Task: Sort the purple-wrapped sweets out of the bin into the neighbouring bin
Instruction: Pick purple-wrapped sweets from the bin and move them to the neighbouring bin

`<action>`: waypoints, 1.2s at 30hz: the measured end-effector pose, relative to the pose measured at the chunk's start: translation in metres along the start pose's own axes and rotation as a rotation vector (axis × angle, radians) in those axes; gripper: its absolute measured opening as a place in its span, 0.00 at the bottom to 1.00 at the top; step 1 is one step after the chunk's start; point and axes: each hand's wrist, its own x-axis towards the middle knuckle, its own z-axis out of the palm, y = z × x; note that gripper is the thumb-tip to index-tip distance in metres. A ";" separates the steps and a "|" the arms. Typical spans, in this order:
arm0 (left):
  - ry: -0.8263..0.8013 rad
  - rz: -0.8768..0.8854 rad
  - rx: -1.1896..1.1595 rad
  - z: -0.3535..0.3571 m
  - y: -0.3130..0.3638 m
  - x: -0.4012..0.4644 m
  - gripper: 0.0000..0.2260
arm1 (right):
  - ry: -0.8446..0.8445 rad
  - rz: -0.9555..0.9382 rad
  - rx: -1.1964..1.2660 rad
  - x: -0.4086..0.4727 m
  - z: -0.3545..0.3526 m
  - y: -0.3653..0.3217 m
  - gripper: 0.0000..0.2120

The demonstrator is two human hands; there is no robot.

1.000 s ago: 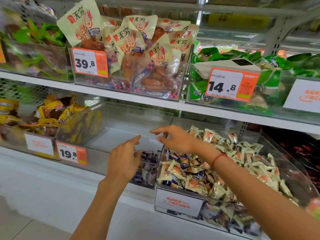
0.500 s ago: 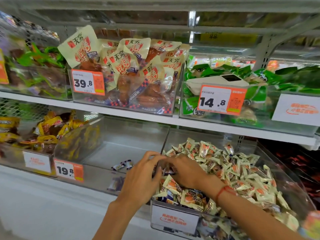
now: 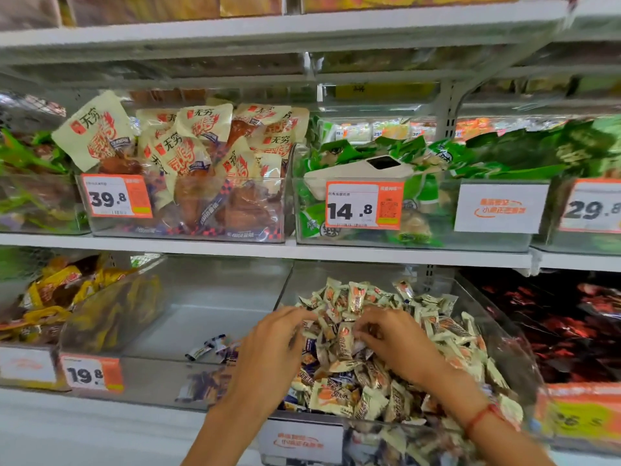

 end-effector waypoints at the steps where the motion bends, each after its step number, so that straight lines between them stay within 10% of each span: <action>1: -0.040 -0.001 0.018 0.004 0.003 0.005 0.17 | -0.007 0.003 0.000 -0.001 0.001 0.001 0.07; 10: -0.558 -0.031 0.424 0.041 -0.011 0.045 0.22 | -0.247 -0.046 0.002 -0.010 -0.016 -0.003 0.16; 17: -0.518 -0.005 0.515 0.029 -0.014 0.057 0.14 | -0.068 -0.076 -0.088 -0.015 -0.013 0.001 0.18; 24: -0.042 0.025 0.142 0.022 0.015 0.063 0.14 | 0.083 0.000 -0.070 -0.019 -0.023 0.008 0.17; 30: -0.508 -0.114 0.163 0.052 0.003 0.059 0.12 | 0.163 0.153 0.263 -0.017 -0.029 0.009 0.16; 36: -0.335 -0.021 0.296 0.049 0.005 0.034 0.11 | 0.204 0.178 0.402 -0.013 -0.031 0.007 0.16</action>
